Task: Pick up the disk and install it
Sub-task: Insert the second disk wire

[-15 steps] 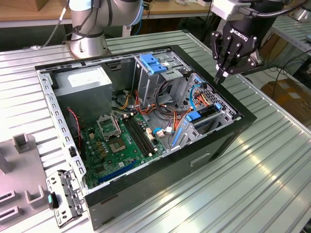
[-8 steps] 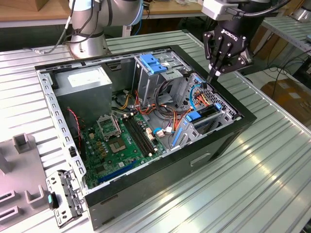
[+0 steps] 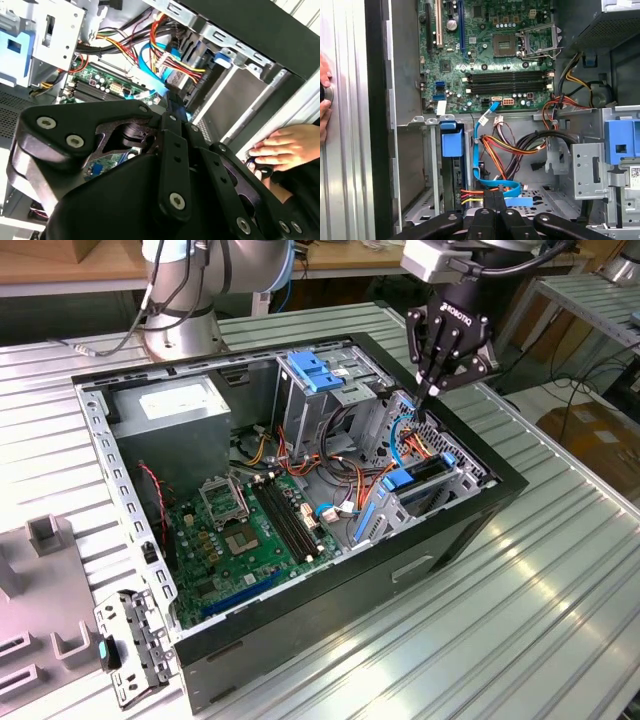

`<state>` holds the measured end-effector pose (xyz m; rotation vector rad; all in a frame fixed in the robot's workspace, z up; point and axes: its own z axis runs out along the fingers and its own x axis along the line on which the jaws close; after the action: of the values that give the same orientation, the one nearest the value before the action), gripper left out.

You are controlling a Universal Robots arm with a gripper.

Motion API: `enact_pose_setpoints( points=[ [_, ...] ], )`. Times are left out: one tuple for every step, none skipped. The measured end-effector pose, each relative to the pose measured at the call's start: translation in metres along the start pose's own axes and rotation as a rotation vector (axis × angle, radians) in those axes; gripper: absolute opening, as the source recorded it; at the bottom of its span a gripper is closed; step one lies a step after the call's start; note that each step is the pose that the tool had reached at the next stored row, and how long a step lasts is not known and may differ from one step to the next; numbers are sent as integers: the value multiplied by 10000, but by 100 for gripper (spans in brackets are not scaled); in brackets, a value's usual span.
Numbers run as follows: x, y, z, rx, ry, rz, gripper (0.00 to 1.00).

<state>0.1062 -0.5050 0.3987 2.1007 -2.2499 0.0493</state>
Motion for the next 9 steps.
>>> enact_pose_setpoints(
  points=[
    [-25,-3,11,-4,64,0,11],
    [-50,-7,28,-7,145,2,11],
    [-78,-10,45,-6,257,4,17],
    [-101,-11,60,-3,355,7,24],
    [-112,-11,69,0,405,8,24],
    [-124,-12,79,4,462,9,24],
    [-139,-13,94,9,552,11,24],
    [-155,-14,107,15,641,14,24],
    [-166,-14,113,18,680,15,25]
  ],
)
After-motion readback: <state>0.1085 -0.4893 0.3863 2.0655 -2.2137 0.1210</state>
